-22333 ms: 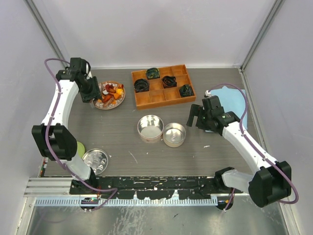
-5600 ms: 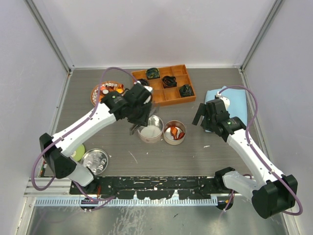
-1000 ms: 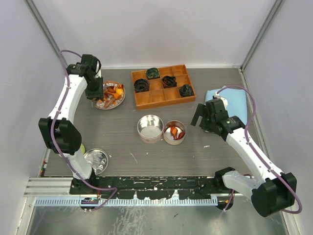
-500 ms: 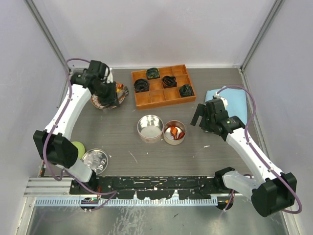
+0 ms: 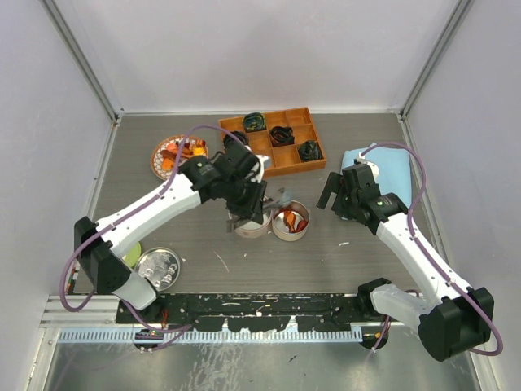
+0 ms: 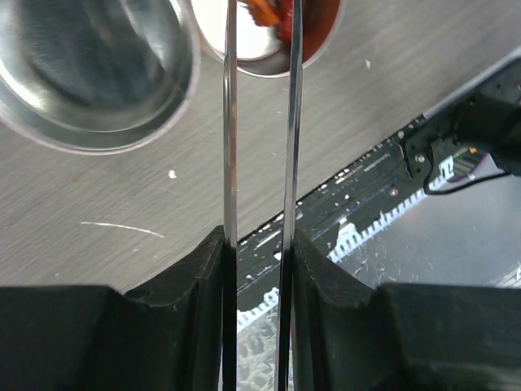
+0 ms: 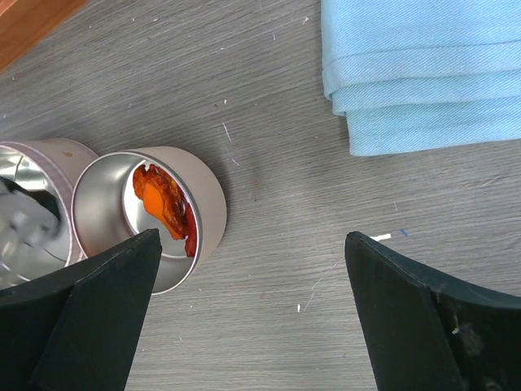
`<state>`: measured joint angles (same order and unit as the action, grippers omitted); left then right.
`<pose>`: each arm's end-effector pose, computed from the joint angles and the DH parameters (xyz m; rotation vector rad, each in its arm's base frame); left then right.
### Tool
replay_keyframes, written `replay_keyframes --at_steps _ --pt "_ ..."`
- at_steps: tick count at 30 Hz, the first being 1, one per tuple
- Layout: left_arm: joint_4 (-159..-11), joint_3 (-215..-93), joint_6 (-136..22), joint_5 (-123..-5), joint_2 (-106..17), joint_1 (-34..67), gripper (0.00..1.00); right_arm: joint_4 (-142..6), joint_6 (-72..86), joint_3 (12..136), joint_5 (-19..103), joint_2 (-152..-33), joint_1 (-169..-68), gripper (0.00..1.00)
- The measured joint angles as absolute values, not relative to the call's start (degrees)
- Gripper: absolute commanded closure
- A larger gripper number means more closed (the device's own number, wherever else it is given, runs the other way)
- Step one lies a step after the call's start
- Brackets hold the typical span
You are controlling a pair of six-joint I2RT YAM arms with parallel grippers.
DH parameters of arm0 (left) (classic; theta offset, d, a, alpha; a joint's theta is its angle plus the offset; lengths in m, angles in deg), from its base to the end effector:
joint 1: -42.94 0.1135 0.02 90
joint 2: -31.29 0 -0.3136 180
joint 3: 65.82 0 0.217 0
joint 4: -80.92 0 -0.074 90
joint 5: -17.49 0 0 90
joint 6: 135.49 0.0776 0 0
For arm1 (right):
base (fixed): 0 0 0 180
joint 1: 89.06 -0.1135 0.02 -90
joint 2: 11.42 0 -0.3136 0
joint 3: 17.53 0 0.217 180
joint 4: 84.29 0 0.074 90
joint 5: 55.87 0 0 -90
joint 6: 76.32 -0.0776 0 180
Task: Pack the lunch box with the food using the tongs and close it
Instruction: Place the fake food in the packing box.
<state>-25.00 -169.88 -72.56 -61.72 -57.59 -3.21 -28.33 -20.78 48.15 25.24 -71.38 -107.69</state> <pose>0.1980 -0.2271 0.3552 0.5251 2.6901 -0.6624 0.1699 0.0446 0.2908 0.4048 2.4125 0.2251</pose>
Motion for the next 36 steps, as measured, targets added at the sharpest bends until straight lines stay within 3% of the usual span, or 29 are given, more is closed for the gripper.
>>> replay_keyframes --at_steps 11,22,26,36 --pt "-24.7 -169.91 -73.56 -65.75 -62.64 -12.48 0.7 -28.31 -20.85 48.13 25.22 -70.01 -107.69 0.0" --pt "-21.37 -172.2 -72.58 -71.23 -65.7 -12.96 0.61 -28.31 -20.93 48.1 25.2 -69.92 -107.69 0.0" --pt "-20.96 -173.23 -71.9 -71.71 -66.34 -13.09 0.54 -28.31 -20.93 48.1 25.22 -69.92 -107.69 0.0" --pt "-19.19 -174.67 -71.55 -72.89 -66.36 -13.24 0.53 -28.31 -20.93 48.1 25.22 -69.92 -107.69 0.0"
